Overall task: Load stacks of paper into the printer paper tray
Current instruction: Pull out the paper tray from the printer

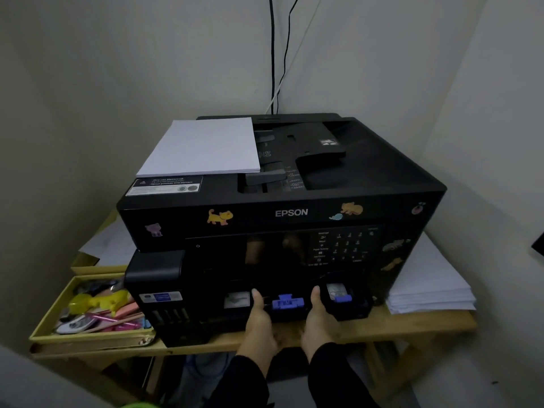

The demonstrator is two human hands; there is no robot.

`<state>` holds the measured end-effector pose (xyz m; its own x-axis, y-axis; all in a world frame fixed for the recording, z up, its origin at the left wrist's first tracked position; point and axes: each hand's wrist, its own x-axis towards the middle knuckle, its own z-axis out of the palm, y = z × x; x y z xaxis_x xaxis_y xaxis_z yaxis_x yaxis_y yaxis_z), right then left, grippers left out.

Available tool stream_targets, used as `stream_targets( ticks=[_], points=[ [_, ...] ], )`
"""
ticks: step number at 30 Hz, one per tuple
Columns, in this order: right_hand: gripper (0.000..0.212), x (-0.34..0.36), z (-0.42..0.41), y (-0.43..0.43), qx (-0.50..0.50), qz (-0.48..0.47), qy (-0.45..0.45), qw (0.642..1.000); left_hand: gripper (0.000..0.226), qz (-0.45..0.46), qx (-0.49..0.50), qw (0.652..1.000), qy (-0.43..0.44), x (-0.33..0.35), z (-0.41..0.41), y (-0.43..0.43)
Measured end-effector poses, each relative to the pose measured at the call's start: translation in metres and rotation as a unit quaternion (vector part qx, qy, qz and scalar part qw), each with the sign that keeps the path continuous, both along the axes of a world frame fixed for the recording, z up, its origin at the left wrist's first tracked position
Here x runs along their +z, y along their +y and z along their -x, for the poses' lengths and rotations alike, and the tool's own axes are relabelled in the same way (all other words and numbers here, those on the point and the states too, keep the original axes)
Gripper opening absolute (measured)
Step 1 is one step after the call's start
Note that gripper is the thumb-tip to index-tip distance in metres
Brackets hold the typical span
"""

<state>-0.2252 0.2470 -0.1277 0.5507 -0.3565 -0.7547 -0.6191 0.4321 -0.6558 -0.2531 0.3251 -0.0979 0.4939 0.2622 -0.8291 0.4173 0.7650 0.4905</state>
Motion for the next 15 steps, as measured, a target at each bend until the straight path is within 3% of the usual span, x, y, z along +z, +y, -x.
stream_targets(
  ticks=[2,3,5,6,10,13,15],
  points=[
    [0.086,0.0,-0.002,-0.002,0.054,0.145,0.033,0.987,0.085,-0.117,0.024,0.99,0.08,0.013,0.004,-0.002],
    [0.095,0.003,-0.002,-0.002,0.065,0.221,0.026,0.973,0.098,-0.256,0.01,0.96,0.11,0.014,0.005,-0.004],
    [0.103,0.013,0.001,0.0,0.066,0.356,-0.028,0.932,0.105,-0.517,-0.015,0.85,0.102,0.0,0.002,-0.009],
    [0.097,0.016,0.004,0.002,0.095,0.421,-0.06,0.9,0.102,-0.593,-0.044,0.796,0.111,-0.005,0.002,-0.01],
    [0.057,0.008,0.008,0.004,0.215,0.594,-0.128,0.765,0.091,-0.617,-0.221,0.744,0.13,-0.024,0.008,-0.006],
    [0.048,0.002,0.007,-0.003,0.3,0.626,-0.136,0.707,0.086,-0.686,-0.326,0.636,0.137,-0.021,0.015,0.002],
    [0.048,-0.001,0.009,-0.008,0.328,0.639,-0.157,0.678,0.082,-0.715,-0.351,0.589,0.137,-0.028,0.012,0.009]
  ],
)
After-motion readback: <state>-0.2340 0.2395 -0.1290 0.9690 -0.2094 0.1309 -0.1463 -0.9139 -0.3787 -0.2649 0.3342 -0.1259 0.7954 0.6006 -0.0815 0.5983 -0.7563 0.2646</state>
